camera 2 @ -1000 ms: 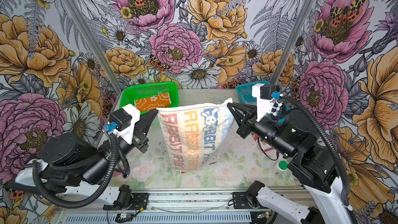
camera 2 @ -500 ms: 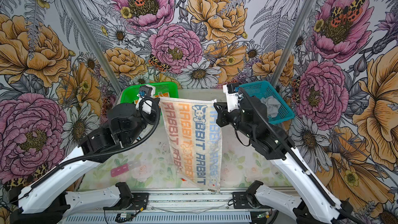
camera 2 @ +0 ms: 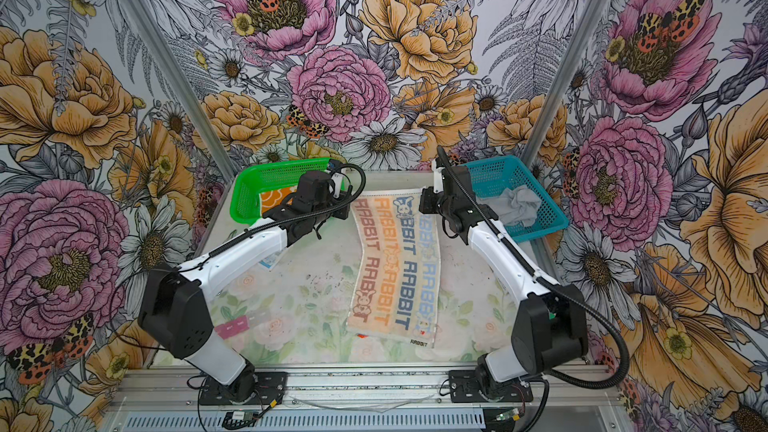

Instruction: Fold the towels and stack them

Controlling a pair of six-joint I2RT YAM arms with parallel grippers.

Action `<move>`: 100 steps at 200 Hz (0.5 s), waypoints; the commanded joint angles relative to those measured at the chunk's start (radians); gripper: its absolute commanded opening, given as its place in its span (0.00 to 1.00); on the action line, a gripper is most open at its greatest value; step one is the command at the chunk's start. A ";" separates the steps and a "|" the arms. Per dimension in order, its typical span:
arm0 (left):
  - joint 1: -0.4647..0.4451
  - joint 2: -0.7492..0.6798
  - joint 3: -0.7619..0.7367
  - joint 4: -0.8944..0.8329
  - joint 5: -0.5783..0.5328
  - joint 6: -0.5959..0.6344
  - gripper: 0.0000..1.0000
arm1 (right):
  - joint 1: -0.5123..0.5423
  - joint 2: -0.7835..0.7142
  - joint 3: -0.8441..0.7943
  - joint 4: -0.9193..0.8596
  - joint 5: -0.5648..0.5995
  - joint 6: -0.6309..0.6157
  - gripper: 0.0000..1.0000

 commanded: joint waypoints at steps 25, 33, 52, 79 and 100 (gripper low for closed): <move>0.043 0.256 0.206 0.099 0.015 0.005 0.00 | -0.078 0.308 0.136 0.152 -0.155 -0.021 0.00; 0.048 0.301 0.247 0.088 0.012 0.009 0.00 | -0.082 0.345 0.155 0.164 -0.152 -0.022 0.00; 0.057 0.406 0.349 0.048 -0.006 0.007 0.00 | -0.095 0.423 0.205 0.182 -0.147 -0.022 0.00; 0.066 0.528 0.482 -0.010 -0.041 0.016 0.00 | -0.110 0.513 0.287 0.180 -0.138 -0.023 0.00; 0.069 0.616 0.588 -0.057 -0.043 0.022 0.00 | -0.117 0.556 0.334 0.177 -0.099 -0.037 0.00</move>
